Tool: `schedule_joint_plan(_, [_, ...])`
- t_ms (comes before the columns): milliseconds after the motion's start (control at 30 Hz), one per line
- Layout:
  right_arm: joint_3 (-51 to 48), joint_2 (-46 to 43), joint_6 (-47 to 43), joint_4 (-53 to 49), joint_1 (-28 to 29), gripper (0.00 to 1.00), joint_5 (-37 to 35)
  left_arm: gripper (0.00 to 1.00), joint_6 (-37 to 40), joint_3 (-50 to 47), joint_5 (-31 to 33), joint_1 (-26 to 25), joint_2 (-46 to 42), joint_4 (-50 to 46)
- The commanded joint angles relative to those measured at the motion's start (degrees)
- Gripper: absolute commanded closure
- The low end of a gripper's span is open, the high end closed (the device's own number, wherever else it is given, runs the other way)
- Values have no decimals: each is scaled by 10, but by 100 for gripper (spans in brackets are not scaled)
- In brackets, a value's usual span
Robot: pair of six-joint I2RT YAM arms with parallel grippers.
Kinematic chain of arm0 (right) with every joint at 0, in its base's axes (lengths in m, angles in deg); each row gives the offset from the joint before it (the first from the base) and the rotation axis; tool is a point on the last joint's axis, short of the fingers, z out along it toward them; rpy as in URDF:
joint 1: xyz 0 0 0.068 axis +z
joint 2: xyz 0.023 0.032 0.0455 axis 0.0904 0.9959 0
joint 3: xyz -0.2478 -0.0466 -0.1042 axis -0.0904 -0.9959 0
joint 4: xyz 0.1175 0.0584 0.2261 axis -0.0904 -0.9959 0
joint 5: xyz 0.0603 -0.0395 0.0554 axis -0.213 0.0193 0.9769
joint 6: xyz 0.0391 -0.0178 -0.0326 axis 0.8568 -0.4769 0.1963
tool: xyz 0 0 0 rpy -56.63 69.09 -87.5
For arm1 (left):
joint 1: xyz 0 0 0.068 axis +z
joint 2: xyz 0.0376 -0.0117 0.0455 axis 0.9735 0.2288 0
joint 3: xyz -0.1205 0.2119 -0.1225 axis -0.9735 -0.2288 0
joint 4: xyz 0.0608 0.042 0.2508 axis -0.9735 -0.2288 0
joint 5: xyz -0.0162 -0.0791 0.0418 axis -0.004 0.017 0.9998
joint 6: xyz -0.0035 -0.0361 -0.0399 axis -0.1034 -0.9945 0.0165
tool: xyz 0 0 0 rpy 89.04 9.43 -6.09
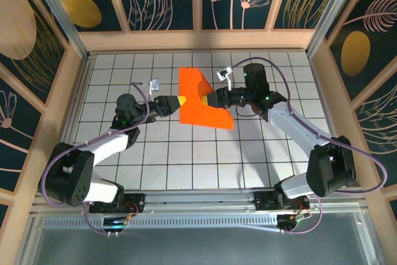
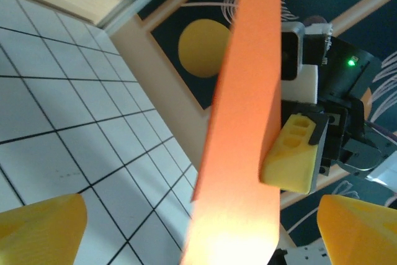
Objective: Fold a paper plane with a square sheet of paper (fold left side to right side)
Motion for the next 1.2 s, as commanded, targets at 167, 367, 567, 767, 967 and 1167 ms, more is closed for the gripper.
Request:
schedule_joint_plan(167, [11, 29, -4, 6, 5, 67, 1, 55, 15, 39, -6, -11, 28, -5])
schedule_joint_plan(367, [9, 33, -15, -9, 0, 62, -20, 99, 25, 34, 11, -11, 37, -30])
schedule_joint_plan(567, [7, 31, -22, -25, -13, 49, -65, 100, 49, 33, 45, -10, 49, -100])
schedule_joint_plan(767, [-11, 39, -5, -47, -43, 40, -165, 100, 62, 35, 78, -11, 98, -178])
schedule_joint_plan(967, [-48, 63, 21, -28, -53, 45, -230, 100, 74, 42, 106, -10, 168, -235])
schedule_joint_plan(1167, [-73, 96, 46, 8, -47, 68, -242, 100, 119, 75, 148, -11, 213, -337])
